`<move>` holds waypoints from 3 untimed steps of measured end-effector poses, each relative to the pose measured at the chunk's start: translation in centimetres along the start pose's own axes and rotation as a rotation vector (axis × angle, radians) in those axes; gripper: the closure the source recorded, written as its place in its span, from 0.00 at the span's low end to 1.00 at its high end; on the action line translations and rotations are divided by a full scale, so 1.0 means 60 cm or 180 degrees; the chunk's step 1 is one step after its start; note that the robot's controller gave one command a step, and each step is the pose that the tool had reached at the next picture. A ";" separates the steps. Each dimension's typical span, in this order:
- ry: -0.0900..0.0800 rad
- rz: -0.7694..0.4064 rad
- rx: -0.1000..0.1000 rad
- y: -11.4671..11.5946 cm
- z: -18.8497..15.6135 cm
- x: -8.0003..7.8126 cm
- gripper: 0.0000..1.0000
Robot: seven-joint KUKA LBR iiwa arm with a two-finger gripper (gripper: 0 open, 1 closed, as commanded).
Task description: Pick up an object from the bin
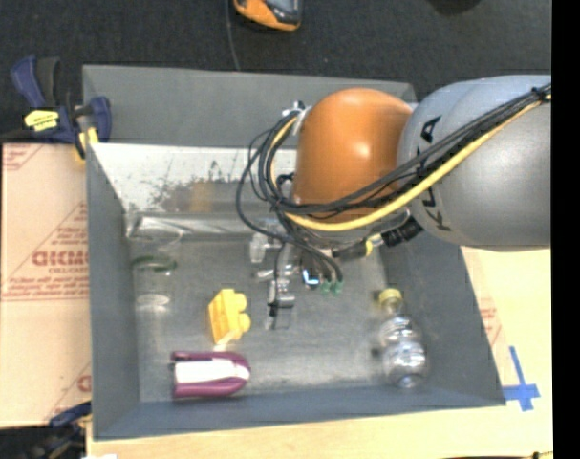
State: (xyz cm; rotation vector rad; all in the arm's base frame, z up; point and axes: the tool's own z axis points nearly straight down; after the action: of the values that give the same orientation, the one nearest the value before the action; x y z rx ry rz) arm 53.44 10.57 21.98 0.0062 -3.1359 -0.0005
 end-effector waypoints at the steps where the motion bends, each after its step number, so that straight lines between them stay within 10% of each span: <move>1: -0.0027 0.0011 -0.0003 -0.001 -0.008 -0.003 0.00; 3: -0.0019 -0.0399 0.0004 -0.001 0.221 -0.039 0.00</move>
Offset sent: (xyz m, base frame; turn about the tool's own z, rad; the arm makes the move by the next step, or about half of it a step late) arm 0.0314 -0.0013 -0.1498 -0.1465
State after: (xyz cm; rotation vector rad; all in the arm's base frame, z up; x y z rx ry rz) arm 55.71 10.53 8.72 0.2028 -3.1353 0.0009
